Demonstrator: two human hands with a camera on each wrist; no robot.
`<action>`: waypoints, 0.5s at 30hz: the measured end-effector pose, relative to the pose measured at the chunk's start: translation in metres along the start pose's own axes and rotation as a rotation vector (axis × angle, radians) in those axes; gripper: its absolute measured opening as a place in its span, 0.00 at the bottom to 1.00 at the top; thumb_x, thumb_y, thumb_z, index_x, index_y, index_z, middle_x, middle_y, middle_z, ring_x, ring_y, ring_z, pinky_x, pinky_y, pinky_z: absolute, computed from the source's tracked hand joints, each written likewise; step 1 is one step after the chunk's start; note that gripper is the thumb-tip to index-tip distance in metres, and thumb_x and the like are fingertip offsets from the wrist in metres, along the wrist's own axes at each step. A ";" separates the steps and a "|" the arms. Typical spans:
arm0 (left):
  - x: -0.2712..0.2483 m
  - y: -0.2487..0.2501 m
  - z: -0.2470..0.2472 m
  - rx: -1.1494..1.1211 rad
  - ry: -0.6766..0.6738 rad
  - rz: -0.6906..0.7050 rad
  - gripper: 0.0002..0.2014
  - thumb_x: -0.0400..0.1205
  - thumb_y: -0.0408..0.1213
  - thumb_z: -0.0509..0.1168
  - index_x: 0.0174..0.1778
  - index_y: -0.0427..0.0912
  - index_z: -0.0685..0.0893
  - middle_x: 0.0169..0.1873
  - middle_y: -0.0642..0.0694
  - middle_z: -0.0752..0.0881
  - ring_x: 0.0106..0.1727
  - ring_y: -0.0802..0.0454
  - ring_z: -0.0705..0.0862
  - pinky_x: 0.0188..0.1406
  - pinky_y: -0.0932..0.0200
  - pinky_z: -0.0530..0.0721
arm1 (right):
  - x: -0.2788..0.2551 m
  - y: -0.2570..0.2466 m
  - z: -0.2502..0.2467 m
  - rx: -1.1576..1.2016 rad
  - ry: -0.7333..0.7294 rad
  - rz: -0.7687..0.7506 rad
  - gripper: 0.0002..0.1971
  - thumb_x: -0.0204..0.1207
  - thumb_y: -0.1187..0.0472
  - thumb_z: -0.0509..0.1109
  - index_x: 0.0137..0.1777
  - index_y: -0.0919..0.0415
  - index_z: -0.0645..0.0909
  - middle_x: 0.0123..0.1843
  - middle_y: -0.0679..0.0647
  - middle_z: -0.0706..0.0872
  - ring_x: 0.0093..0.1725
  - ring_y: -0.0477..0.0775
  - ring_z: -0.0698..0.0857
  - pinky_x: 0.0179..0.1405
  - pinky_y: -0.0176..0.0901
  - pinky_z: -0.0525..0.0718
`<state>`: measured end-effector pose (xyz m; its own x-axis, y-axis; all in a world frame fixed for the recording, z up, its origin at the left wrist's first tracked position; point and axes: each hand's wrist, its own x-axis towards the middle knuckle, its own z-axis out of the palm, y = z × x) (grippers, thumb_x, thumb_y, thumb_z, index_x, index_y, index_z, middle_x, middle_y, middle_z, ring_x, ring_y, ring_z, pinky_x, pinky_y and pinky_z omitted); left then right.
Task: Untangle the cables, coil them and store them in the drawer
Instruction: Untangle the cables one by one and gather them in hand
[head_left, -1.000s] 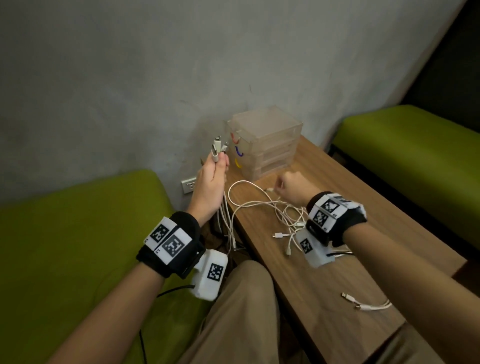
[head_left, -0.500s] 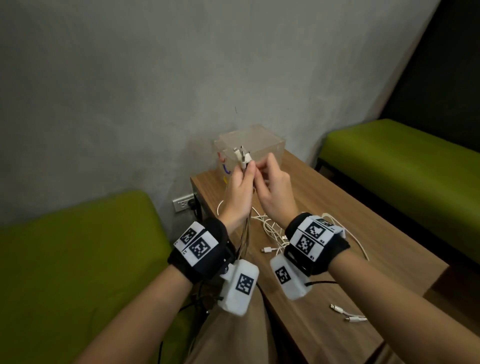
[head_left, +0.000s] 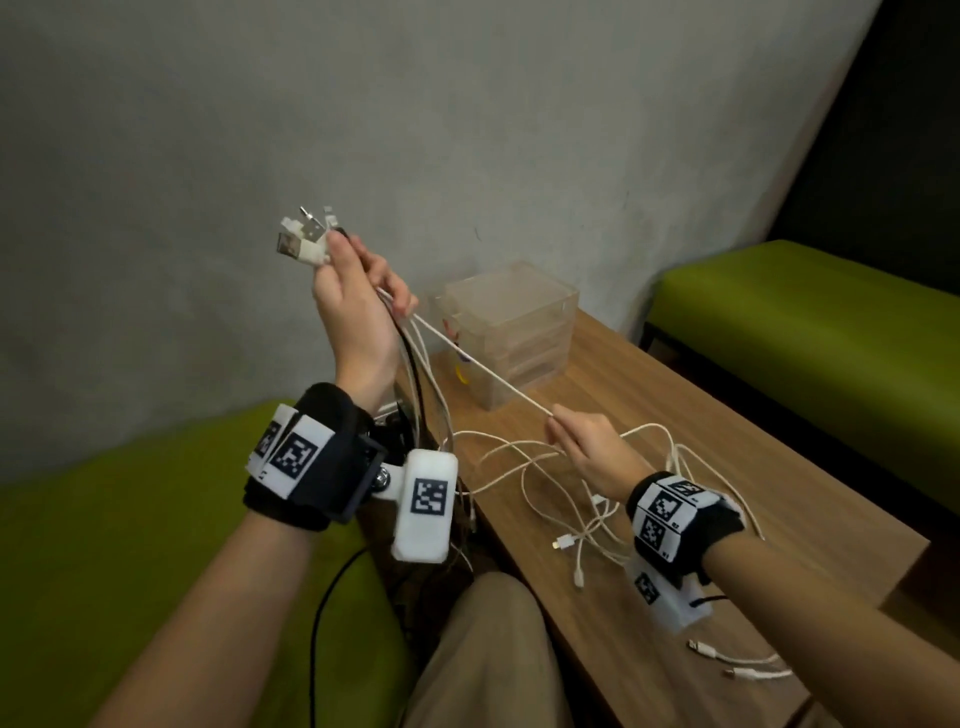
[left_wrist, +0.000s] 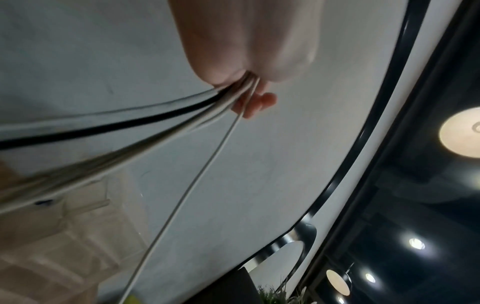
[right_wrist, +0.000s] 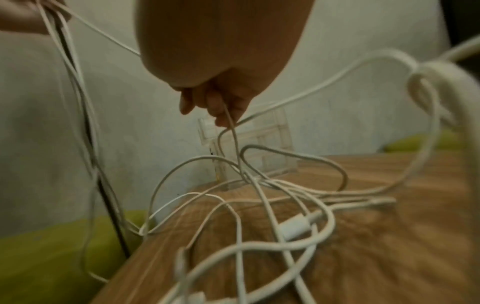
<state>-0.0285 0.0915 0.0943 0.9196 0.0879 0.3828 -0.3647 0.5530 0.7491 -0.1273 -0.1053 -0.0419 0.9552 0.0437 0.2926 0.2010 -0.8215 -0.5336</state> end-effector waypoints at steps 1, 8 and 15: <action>0.000 0.001 -0.002 0.005 -0.009 -0.003 0.18 0.88 0.42 0.43 0.33 0.45 0.67 0.16 0.57 0.65 0.14 0.61 0.62 0.15 0.69 0.62 | 0.002 0.004 -0.003 -0.030 -0.018 0.005 0.13 0.85 0.60 0.53 0.40 0.62 0.74 0.34 0.51 0.78 0.34 0.47 0.75 0.37 0.32 0.70; 0.002 0.006 -0.014 0.030 0.097 0.050 0.17 0.88 0.42 0.43 0.34 0.46 0.66 0.14 0.58 0.65 0.15 0.63 0.59 0.13 0.69 0.59 | 0.003 0.038 -0.027 -0.209 -0.180 0.211 0.11 0.83 0.60 0.58 0.40 0.57 0.78 0.40 0.49 0.81 0.42 0.51 0.80 0.43 0.45 0.76; -0.018 -0.029 -0.017 0.443 -0.199 0.070 0.16 0.82 0.51 0.47 0.32 0.52 0.72 0.16 0.59 0.73 0.16 0.64 0.65 0.19 0.63 0.64 | 0.009 0.036 -0.031 -0.315 -0.087 0.293 0.12 0.82 0.60 0.57 0.39 0.56 0.78 0.41 0.51 0.84 0.44 0.55 0.84 0.42 0.46 0.77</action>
<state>-0.0320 0.0879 0.0568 0.8609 -0.0721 0.5037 -0.4910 0.1419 0.8595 -0.1182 -0.1522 -0.0337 0.9796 -0.1799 0.0898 -0.1438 -0.9391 -0.3122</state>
